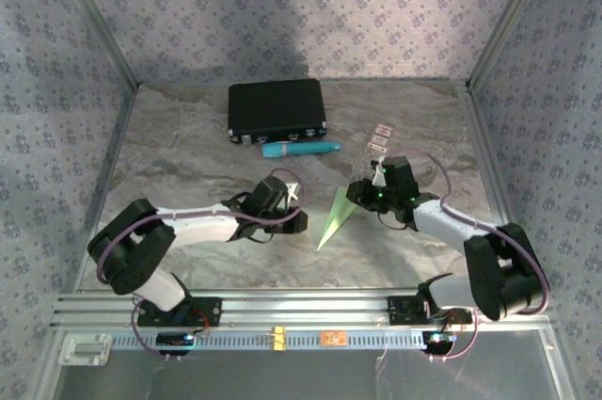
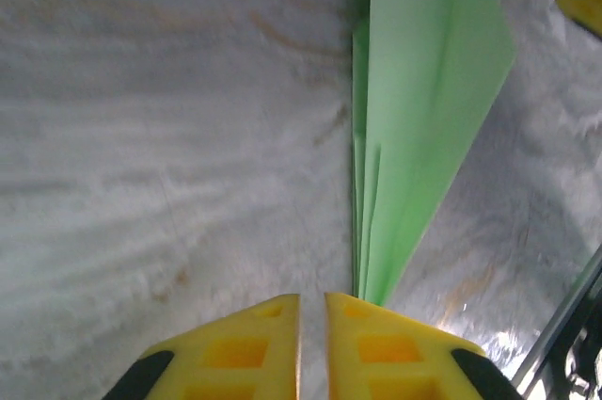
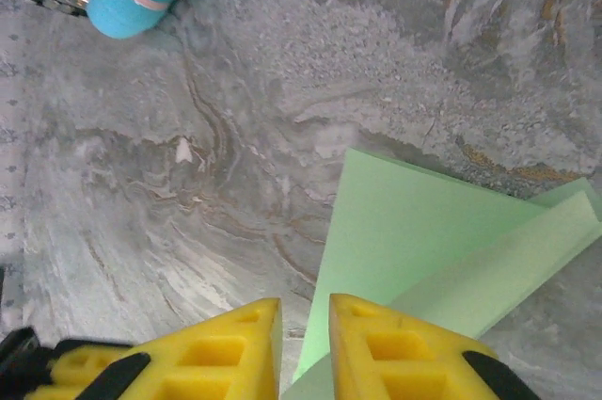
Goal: Fold a paper plane with a square sheet of paper (pick it up from the middle)
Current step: Fold the wing for the fifth time at the center of the table.
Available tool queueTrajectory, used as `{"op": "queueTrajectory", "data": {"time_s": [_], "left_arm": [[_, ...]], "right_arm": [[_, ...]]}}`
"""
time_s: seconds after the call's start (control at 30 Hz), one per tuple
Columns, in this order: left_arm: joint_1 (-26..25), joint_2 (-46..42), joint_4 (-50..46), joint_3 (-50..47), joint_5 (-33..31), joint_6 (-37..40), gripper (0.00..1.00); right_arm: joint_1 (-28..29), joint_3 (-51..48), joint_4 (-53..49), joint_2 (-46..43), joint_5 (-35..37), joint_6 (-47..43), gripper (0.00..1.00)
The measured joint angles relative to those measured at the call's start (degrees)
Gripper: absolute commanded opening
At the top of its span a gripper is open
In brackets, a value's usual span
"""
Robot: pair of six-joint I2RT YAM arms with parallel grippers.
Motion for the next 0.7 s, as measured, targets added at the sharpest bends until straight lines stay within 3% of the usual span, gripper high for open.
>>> {"op": "queueTrajectory", "data": {"time_s": [0.23, 0.7], "left_arm": [[2.03, 7.61, 1.99, 5.77, 4.35, -0.26, 0.23], [1.84, 15.19, 5.51, 9.33, 11.23, -1.99, 0.3]], "right_arm": [[0.0, -6.62, -2.89, -7.85, 1.66, 2.82, 0.29], [1.68, -8.44, -3.87, -8.24, 0.13, 4.04, 0.29]]}}
